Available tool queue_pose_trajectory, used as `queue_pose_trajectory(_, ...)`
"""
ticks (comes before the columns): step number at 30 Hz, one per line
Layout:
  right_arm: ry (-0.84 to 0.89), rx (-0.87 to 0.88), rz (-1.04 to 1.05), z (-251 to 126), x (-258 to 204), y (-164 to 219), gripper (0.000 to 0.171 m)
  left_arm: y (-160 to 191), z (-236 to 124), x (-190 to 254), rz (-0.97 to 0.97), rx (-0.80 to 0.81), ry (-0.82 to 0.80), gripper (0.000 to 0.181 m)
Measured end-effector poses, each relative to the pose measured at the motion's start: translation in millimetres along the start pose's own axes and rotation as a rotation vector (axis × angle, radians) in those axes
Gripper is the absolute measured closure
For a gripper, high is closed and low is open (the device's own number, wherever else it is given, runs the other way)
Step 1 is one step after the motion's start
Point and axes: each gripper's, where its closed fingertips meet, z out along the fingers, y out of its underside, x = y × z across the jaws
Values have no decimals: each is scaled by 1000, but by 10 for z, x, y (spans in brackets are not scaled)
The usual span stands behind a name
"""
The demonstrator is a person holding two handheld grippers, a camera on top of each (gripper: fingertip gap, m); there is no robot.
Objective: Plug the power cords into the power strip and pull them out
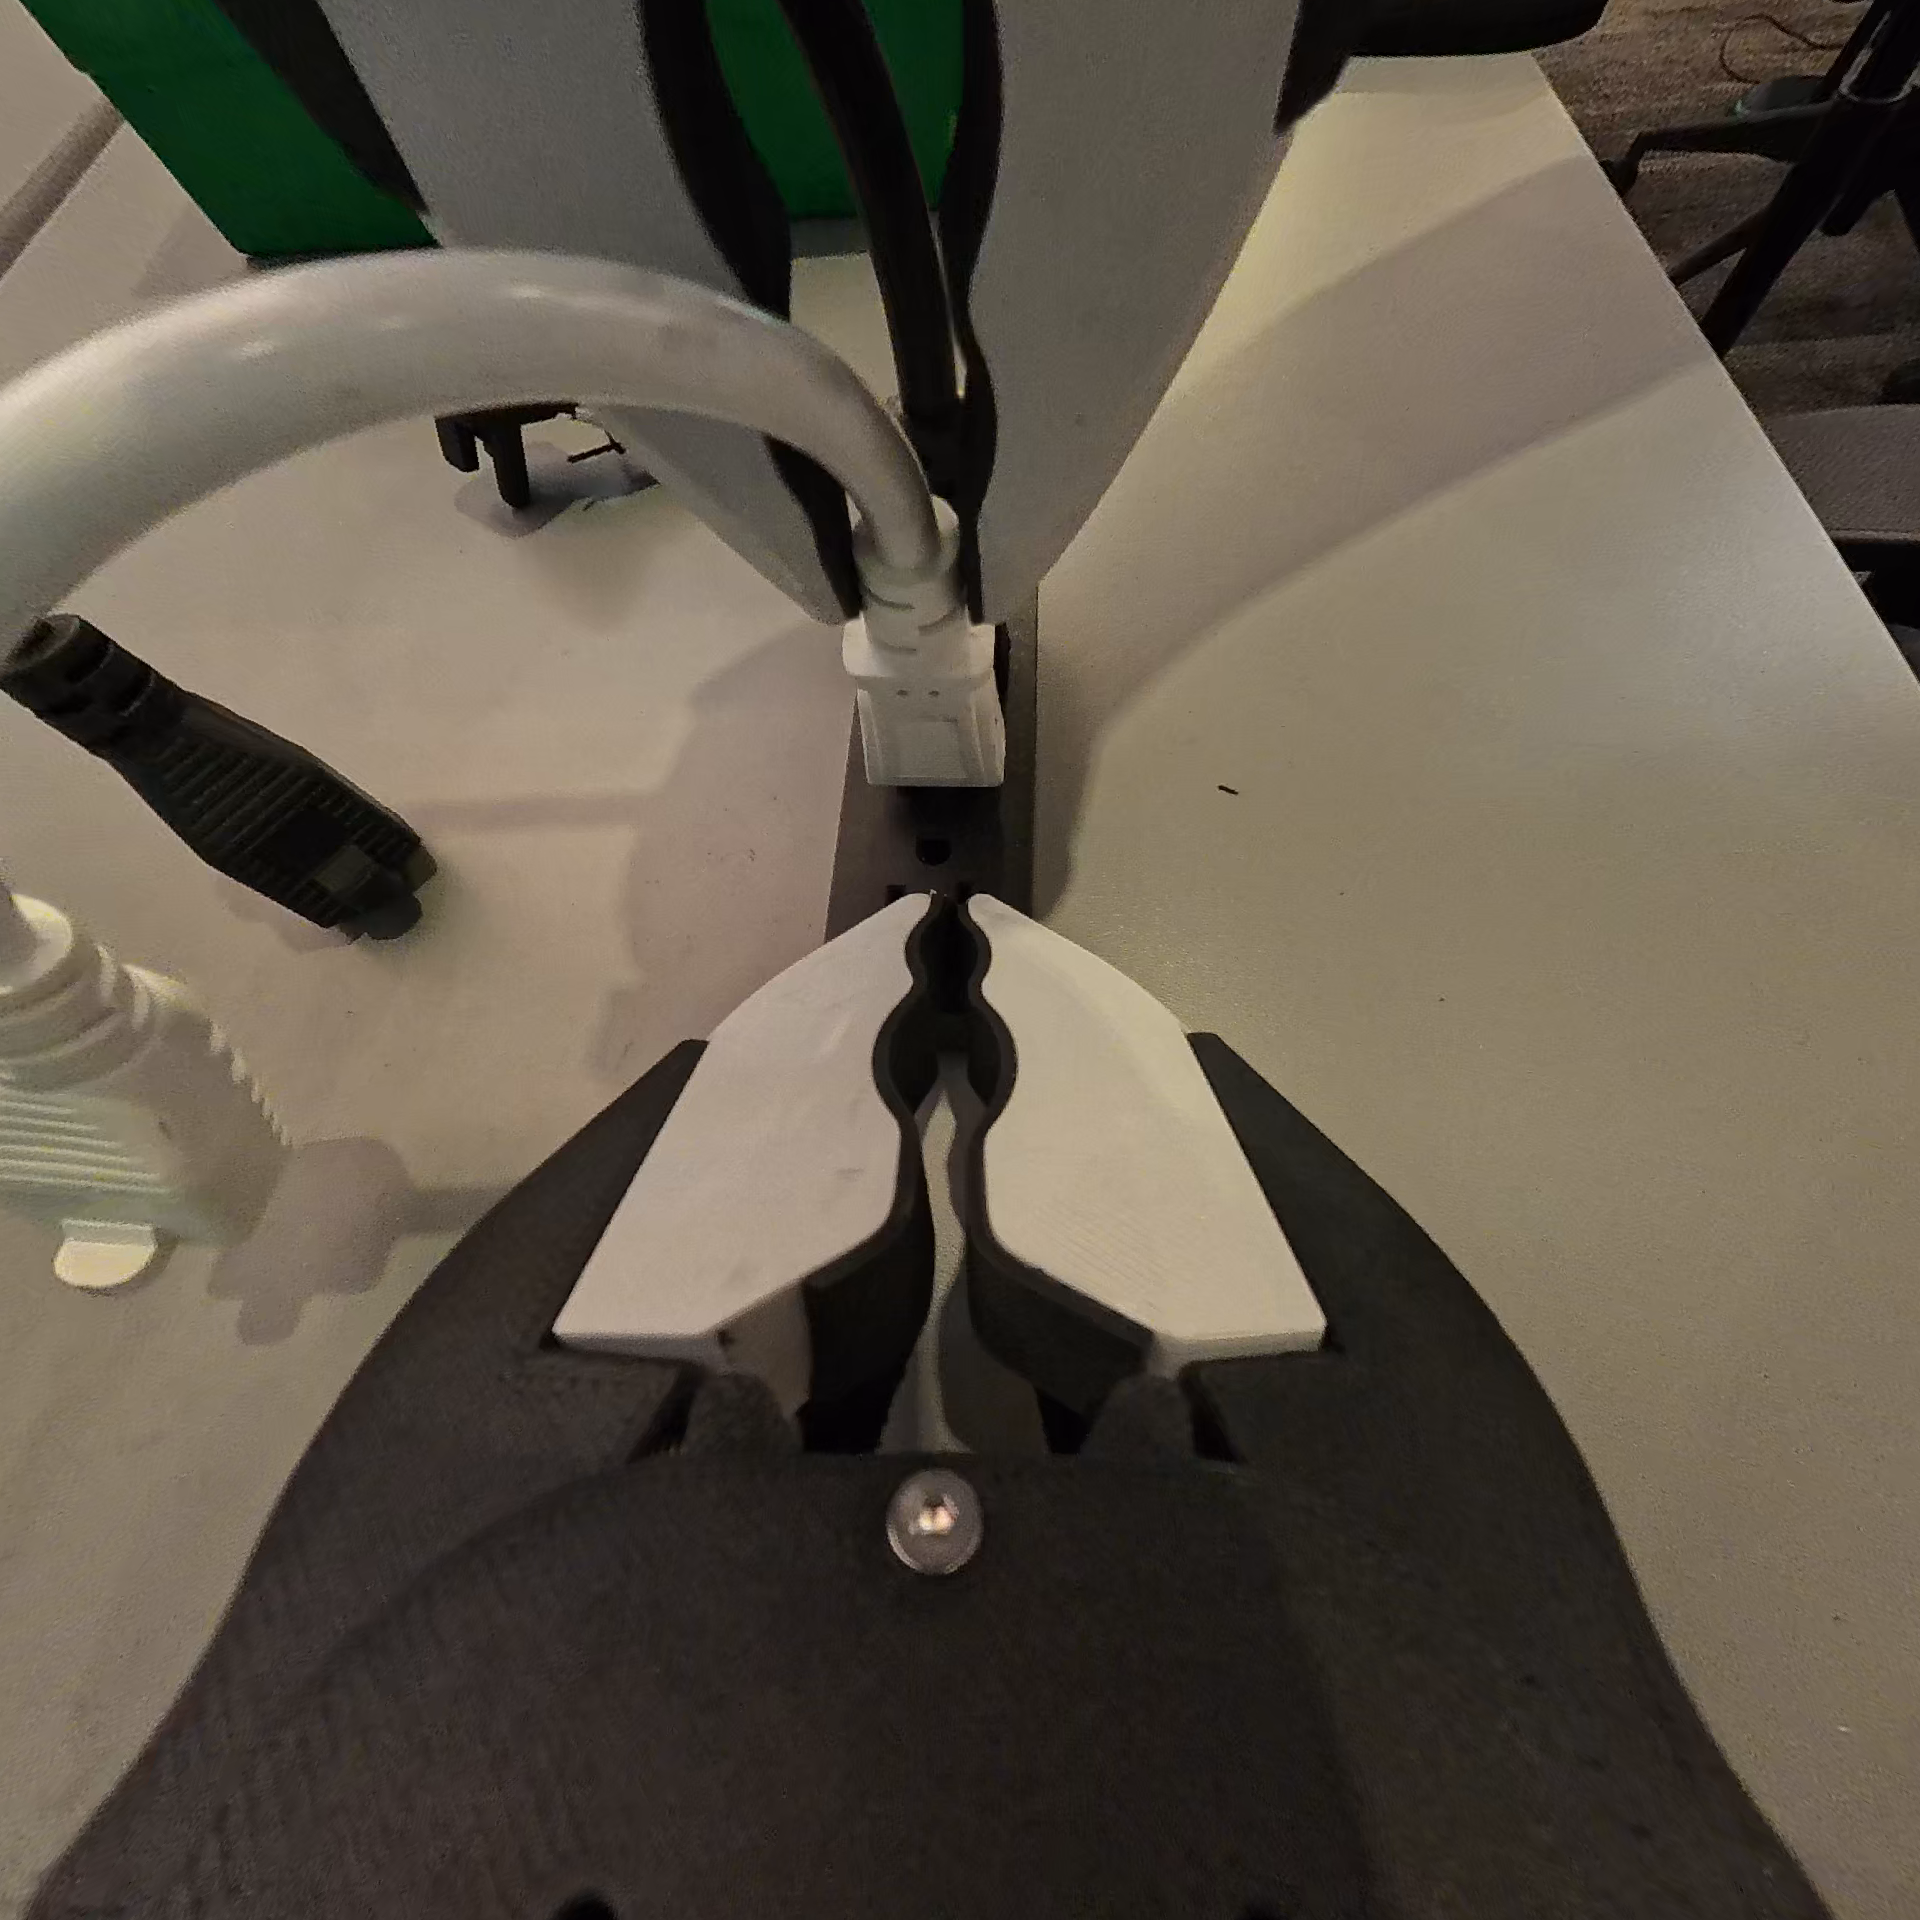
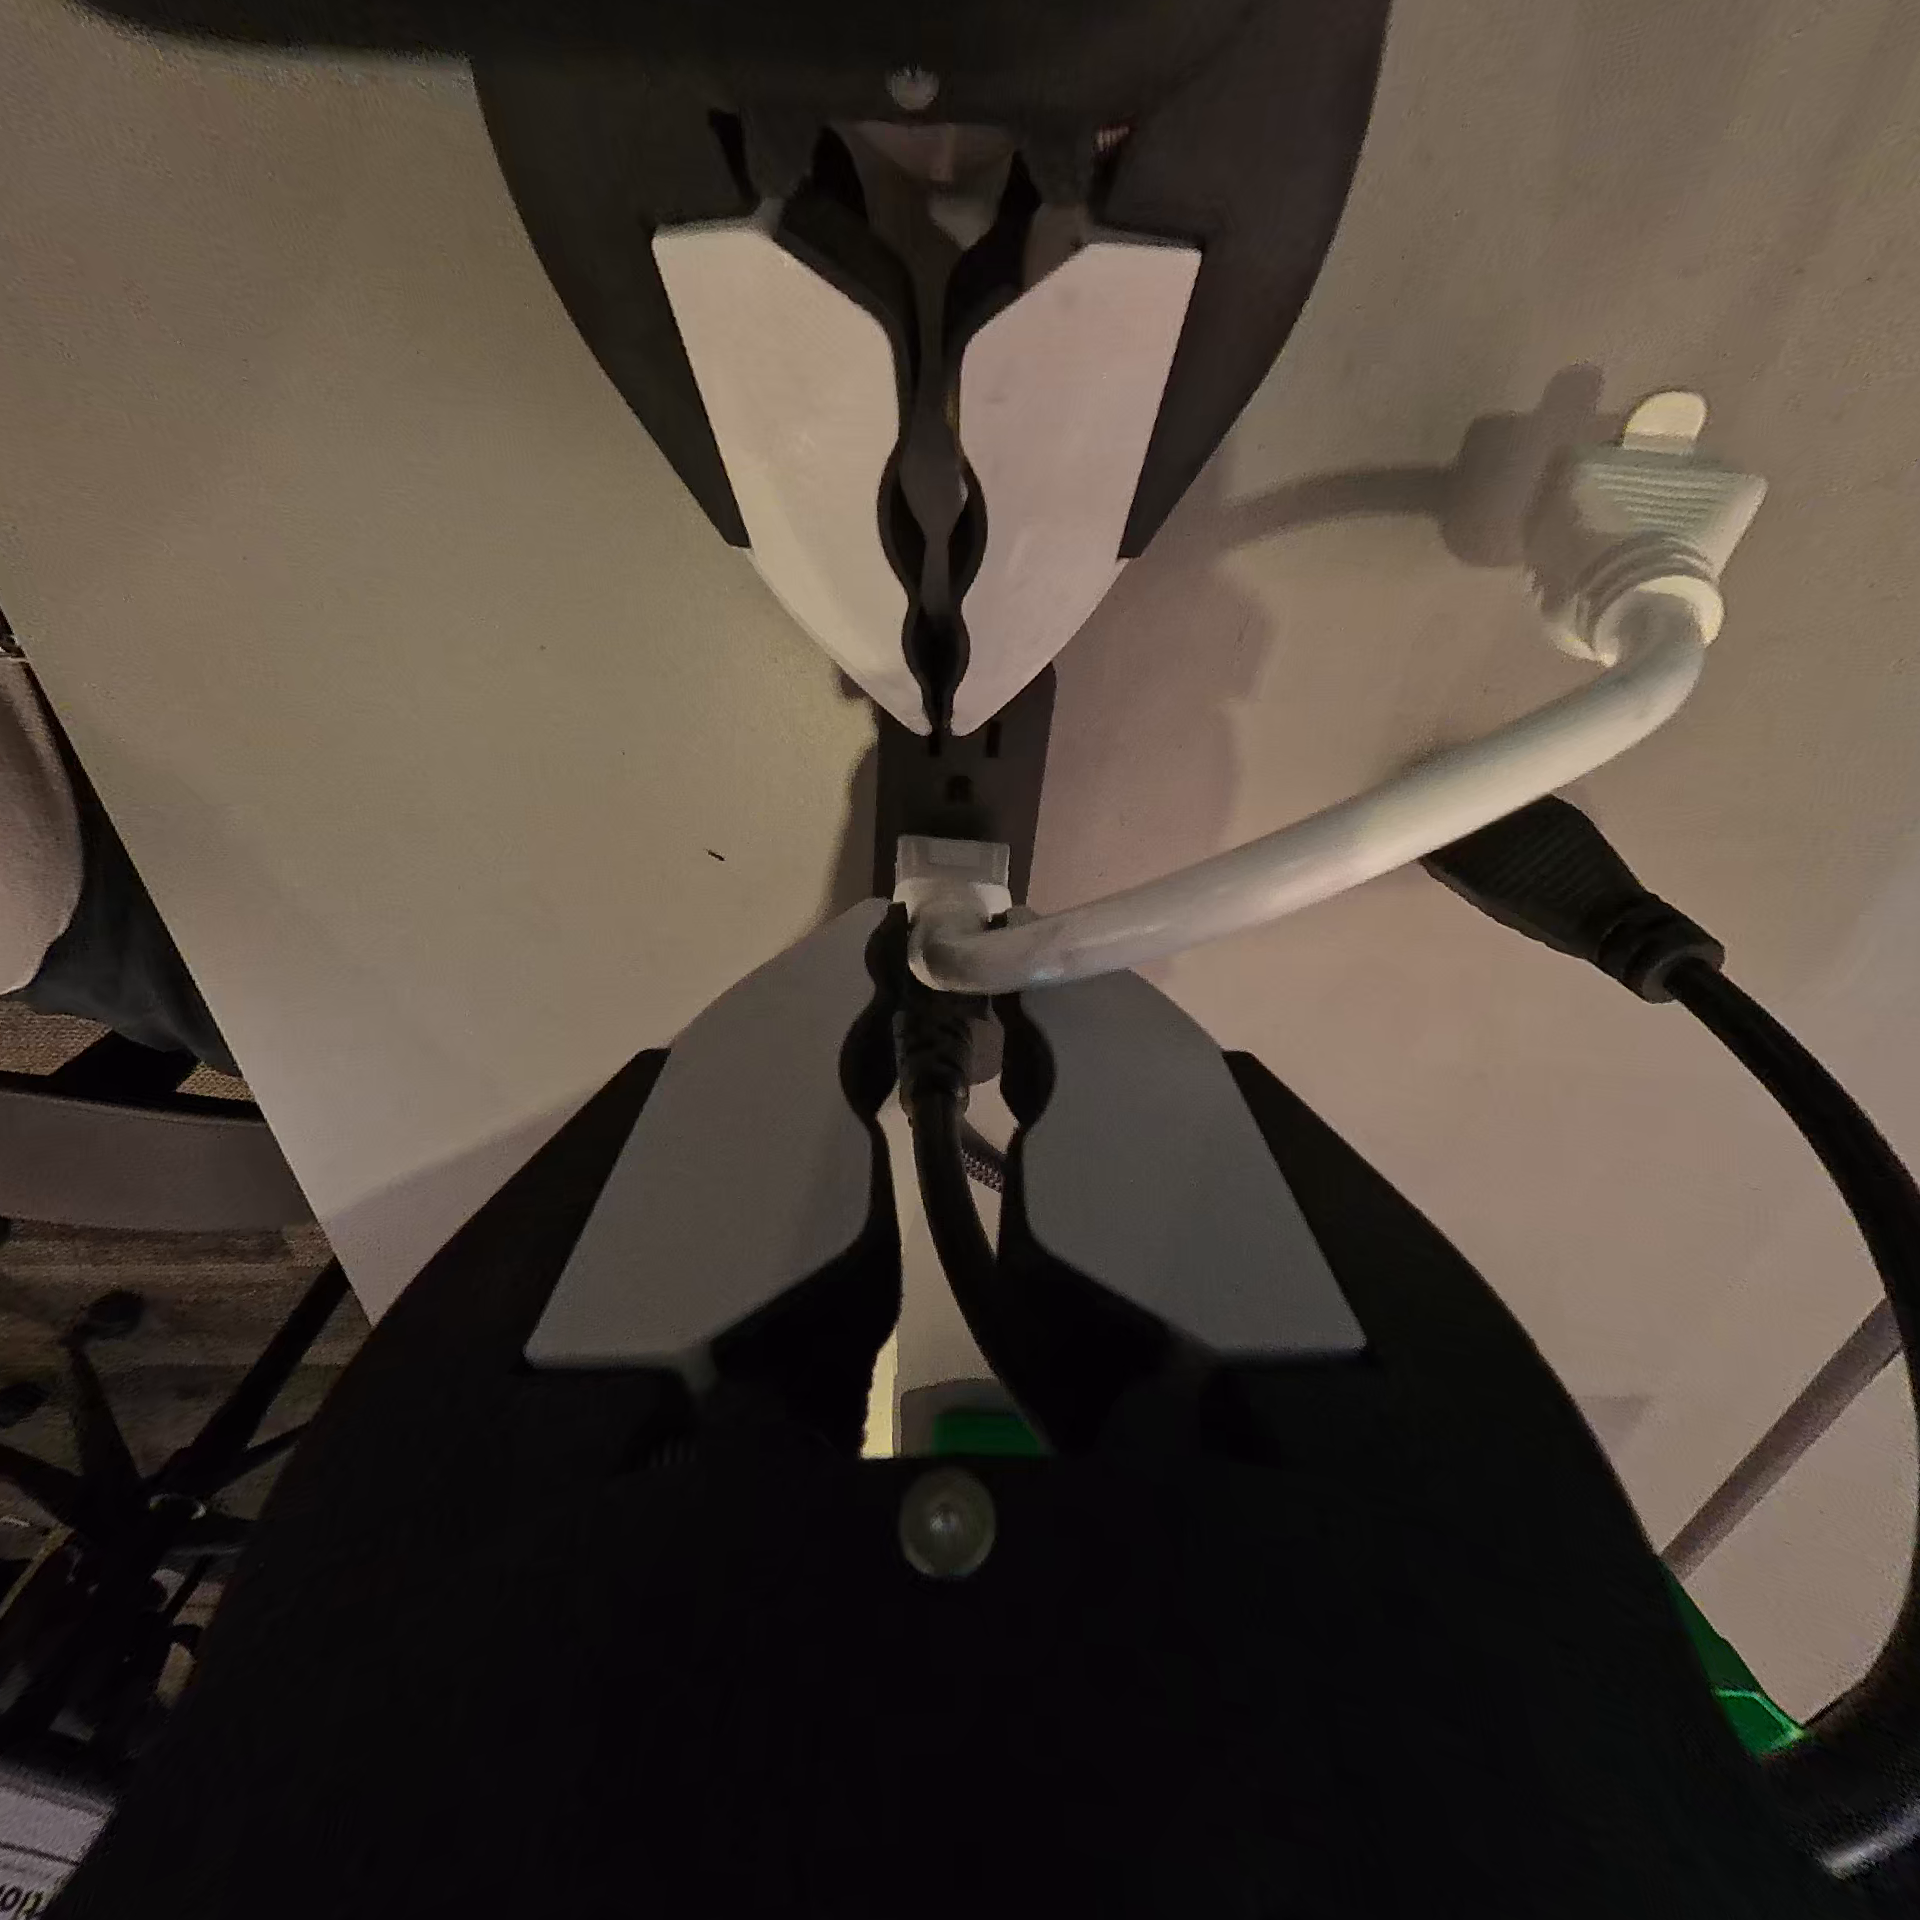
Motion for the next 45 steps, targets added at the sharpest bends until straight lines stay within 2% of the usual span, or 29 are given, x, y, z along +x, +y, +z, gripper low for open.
queue_pose_trajectory(11, 35, -35, -14, 75, -3, 23, 154, -1, 2, 4, 2, 0, 1, 181)
queue_pose_trajectory(16, 40, -56, 43, 80, -15, 31, 154, -1, -1, 21, -7, 0, 12, 181)
queue_pose_trajectory(27, 69, 54, 100, 109, -28, 26, 154, -1, -1, 33, -6, 1, 21, 181)
queue_pose_trajectory(34, 98, 23, 87, 121, -40, 23, 154, 0, 0, 33, -10, 1, 24, 181)
queue_pose_trajectory(43, 100, 157, 43, 112, -36, 12, 154, -19, -26, 43, -32, 17, 47, 181)
queue_pose_trajectory(45, 156, 191, -31, 98, -25, 5, 154, -94, -47, 5, -55, 64, 34, 171)
